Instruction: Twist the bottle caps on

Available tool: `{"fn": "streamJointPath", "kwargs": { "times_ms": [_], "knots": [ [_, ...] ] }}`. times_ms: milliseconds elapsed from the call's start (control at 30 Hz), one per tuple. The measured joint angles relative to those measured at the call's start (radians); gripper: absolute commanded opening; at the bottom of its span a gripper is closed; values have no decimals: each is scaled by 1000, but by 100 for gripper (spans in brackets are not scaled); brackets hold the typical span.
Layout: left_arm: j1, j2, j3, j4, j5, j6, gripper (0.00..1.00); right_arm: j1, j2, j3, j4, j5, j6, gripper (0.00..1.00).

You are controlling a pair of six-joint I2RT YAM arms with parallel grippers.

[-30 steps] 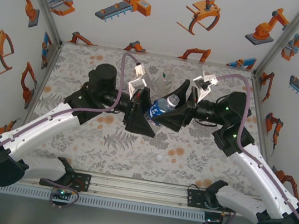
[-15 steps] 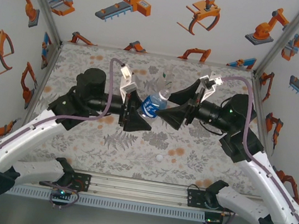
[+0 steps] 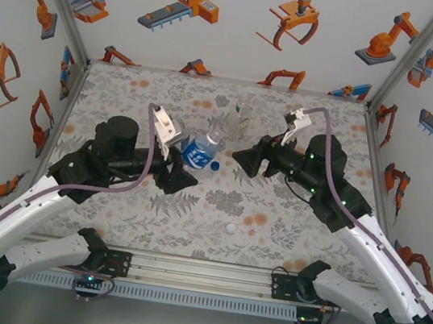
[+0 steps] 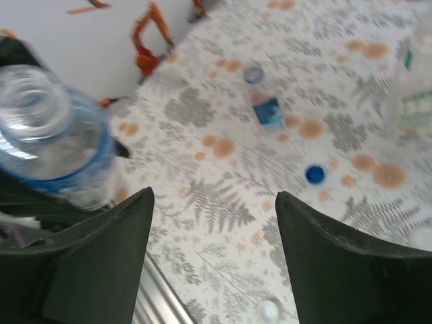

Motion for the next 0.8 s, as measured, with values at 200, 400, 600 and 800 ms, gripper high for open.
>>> {"fn": "streamJointPath", "kwargs": {
  "times_ms": [200,400,600,800],
  "knots": [
    [1,-39,-40,-58,-18,5,0,0,151,-12,-77,111,44,53],
    [1,-73,-58,-94,-61,5,0,0,306,-11,-126,185,97,47],
    [1,-103,-67,-126,-99,5,0,-20,386,-10,-175,261,142,46],
    [1,-139,-89,-146,-119,1,0,-104,434,-10,-213,266,165,41]
  ]
}}
